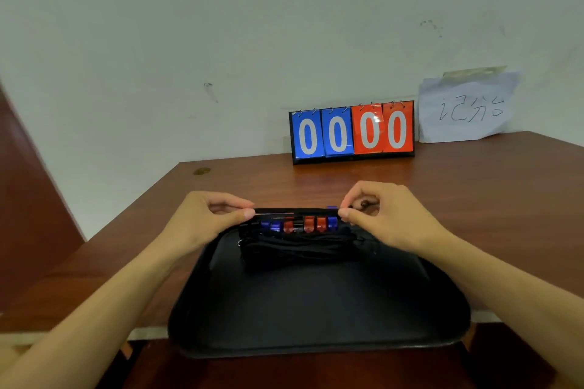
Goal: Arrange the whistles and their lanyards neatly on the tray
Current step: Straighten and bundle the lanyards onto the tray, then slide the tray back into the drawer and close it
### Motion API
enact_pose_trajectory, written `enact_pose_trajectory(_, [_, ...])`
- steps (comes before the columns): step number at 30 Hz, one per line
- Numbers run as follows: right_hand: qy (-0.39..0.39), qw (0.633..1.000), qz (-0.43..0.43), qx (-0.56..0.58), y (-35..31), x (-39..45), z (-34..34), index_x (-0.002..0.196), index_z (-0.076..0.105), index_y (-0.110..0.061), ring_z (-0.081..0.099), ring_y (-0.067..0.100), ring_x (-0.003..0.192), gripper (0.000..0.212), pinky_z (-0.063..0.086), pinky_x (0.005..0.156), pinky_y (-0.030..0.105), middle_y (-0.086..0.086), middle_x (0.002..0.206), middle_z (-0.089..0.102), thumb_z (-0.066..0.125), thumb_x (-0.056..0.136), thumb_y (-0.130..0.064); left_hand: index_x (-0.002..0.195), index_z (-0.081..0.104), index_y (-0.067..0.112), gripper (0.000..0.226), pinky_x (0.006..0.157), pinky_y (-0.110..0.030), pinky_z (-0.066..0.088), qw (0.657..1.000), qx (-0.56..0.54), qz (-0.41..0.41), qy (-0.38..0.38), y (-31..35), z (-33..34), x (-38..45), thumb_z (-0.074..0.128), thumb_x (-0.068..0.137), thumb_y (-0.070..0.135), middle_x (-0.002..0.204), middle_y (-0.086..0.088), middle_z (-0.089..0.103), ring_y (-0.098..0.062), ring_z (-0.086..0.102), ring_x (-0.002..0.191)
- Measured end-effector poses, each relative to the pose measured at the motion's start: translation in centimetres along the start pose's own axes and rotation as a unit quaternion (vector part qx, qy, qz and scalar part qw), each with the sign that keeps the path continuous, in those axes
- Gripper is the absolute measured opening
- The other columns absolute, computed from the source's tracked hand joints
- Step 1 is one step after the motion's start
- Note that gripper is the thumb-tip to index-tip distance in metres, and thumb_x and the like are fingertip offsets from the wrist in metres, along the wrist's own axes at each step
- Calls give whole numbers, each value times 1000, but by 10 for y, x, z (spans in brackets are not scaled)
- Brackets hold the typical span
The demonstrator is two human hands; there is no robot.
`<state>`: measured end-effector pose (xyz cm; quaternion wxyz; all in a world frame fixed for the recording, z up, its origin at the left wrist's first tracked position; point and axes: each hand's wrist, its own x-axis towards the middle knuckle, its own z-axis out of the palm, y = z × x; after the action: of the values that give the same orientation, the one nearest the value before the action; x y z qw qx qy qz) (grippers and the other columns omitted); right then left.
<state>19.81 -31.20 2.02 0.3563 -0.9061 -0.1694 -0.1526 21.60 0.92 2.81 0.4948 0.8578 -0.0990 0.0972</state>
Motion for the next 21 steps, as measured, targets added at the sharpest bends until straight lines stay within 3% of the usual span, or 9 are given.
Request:
enact_pose_trajectory(3, [-61, 997, -5, -51, 1, -6, 1, 97, 68, -41, 64, -10, 89, 10, 55, 81, 16, -24, 98, 71, 72, 91, -36, 108, 80, 27, 26, 79, -9, 54, 999, 4, 13, -30, -7, -2, -8, 83, 86, 15, 98, 12, 83, -7, 78, 89])
enact_pose_trajectory(5, [-109, 987, -16, -119, -1, -11, -3, 113, 67, -43, 60, -8, 99, 19, 50, 88, 15, -25, 115, 68, 66, 95, -40, 122, 71, 40, 39, 78, -12, 52, 995, 80, 47, -36, -10, -5, -15, 80, 90, 21, 108, 21, 79, -4, 67, 74])
enact_pose_trajectory(7, [-106, 980, -23, -164, -3, -21, -10, 126, 63, -45, 53, -2, 118, 29, 43, 101, 23, -23, 131, 63, 59, 97, -45, 129, 61, 52, 45, 74, -17, 49, 982, 176, 69, -33, -9, -9, -26, 76, 92, 30, 114, 26, 74, -2, 56, 65])
enact_pose_trajectory(9, [-107, 979, -5, -174, -6, -38, -18, 136, 53, -48, 42, 5, 136, 43, 34, 114, 33, -23, 147, 50, 52, 94, -58, 136, 52, 56, 47, 80, -16, 48, 966, 243, 76, -47, -4, -14, -42, 70, 95, 40, 125, 29, 64, 1, 62, 89])
enact_pose_trajectory(10, [-120, 977, 13, -175, -8, -48, -21, 140, 46, -50, 33, 8, 145, 54, 30, 119, 38, -23, 155, 39, 45, 90, -69, 141, 48, 56, 49, 91, -19, 48, 956, 275, 80, -62, -2, -16, -51, 65, 95, 48, 134, 26, 58, 1, 59, 109])
enact_pose_trajectory(12, [-156, 969, 34, -188, -12, -70, -23, 147, 30, -57, 9, 15, 155, 76, 22, 123, 53, -25, 164, 15, 28, 77, -86, 151, 35, 54, 63, 116, -35, 38, 936, 331, 58, -108, 1, -19, -68, 48, 91, 68, 159, 19, 37, -15, 38, 143])
enact_pose_trajectory(13, [-174, 964, 36, -198, -14, -81, -23, 149, 21, -59, -2, 16, 156, 81, 18, 123, 57, -25, 165, 4, 23, 74, -90, 155, 27, 55, 73, 121, -43, 32, 928, 347, 30, -131, 5, -18, -77, 40, 86, 76, 166, 17, 23, -20, 24, 151])
enact_pose_trajectory(17, [-210, 951, 27, -223, -27, -115, -23, 152, 6, -59, -14, 14, 155, 90, 10, 122, 59, -25, 166, -10, 15, 70, -96, 157, -2, 58, 87, 125, -49, 23, 910, 369, -10, -188, 13, -17, -106, 27, 81, 86, 170, 19, -18, -25, 0, 160])
enact_pose_trajectory(21, [-220, 949, 37, -225, -38, -137, -20, 154, 8, -55, -13, 14, 156, 93, 6, 122, 60, -24, 167, -7, 24, 72, -96, 155, -11, 59, 86, 125, -48, 26, 909, 368, 7, -196, 13, -9, -133, 29, 85, 88, 166, 23, -31, -21, -8, 160])
